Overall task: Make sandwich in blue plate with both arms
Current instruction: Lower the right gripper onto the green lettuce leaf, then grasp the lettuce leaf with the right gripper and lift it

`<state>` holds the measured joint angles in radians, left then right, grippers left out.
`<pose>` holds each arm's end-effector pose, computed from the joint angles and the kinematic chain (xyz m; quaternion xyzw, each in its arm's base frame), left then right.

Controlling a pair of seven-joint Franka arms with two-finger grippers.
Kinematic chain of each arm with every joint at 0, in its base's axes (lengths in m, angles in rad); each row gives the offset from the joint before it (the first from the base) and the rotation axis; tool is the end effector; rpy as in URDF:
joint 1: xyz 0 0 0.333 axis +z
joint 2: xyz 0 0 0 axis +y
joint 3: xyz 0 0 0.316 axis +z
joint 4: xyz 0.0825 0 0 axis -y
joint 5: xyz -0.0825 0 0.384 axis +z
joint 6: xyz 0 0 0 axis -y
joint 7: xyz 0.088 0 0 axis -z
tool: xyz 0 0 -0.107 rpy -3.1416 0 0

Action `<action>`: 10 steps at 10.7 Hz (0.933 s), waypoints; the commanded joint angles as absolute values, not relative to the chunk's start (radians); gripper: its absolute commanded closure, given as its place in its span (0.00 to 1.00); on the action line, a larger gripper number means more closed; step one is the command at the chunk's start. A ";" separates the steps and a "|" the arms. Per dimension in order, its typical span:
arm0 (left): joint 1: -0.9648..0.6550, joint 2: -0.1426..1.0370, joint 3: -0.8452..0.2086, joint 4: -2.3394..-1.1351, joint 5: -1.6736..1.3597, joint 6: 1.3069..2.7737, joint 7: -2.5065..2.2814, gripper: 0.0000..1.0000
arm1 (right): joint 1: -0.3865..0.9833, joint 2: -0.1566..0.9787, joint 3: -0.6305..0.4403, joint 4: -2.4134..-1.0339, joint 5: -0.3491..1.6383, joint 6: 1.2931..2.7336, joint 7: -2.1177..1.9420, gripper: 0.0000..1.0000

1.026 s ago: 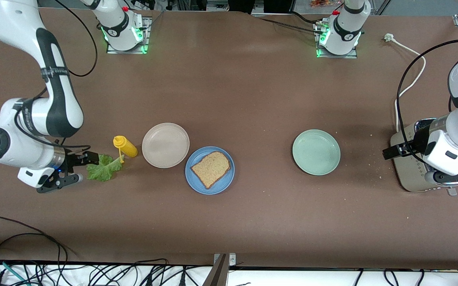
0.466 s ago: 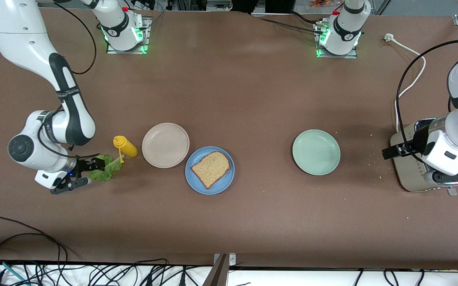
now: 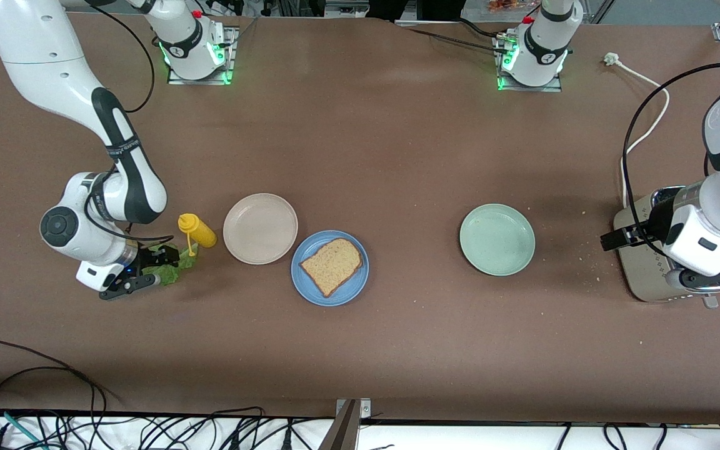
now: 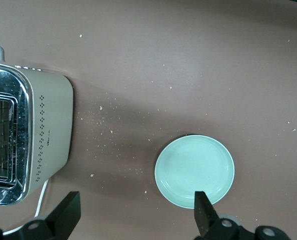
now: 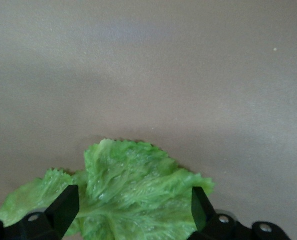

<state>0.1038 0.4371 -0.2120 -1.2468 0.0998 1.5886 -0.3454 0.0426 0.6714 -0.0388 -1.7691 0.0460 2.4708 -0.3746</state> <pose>0.6750 -0.0334 0.5128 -0.9915 -0.1229 0.0409 0.0144 0.6632 0.0044 0.1849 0.9845 0.1749 0.0157 0.0003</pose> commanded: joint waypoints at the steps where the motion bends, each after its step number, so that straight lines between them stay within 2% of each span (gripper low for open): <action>1: 0.107 0.422 -0.219 -1.261 0.130 1.582 -0.328 0.00 | 0.031 0.672 -0.026 -1.793 0.061 2.507 -0.396 0.12; 3: 0.106 0.422 -0.219 -1.261 0.130 1.582 -0.328 0.00 | 0.031 0.672 -0.026 -1.793 0.061 2.507 -0.417 0.55; 4: 0.107 0.422 -0.221 -1.261 0.130 1.582 -0.327 0.00 | 0.031 0.669 -0.026 -1.793 0.061 2.503 -0.442 0.81; 5: 0.107 0.422 -0.219 -1.261 0.130 1.582 -0.327 0.00 | 0.031 0.667 -0.026 -1.793 0.061 2.502 -0.449 0.98; 8: 0.106 0.423 -0.221 -1.261 0.130 1.582 -0.327 0.00 | 0.031 0.632 -0.026 -1.793 0.061 2.490 -0.449 1.00; 10: 0.106 0.423 -0.219 -1.261 0.130 1.582 -0.327 0.00 | 0.031 0.583 -0.017 -1.792 0.060 2.430 -0.451 1.00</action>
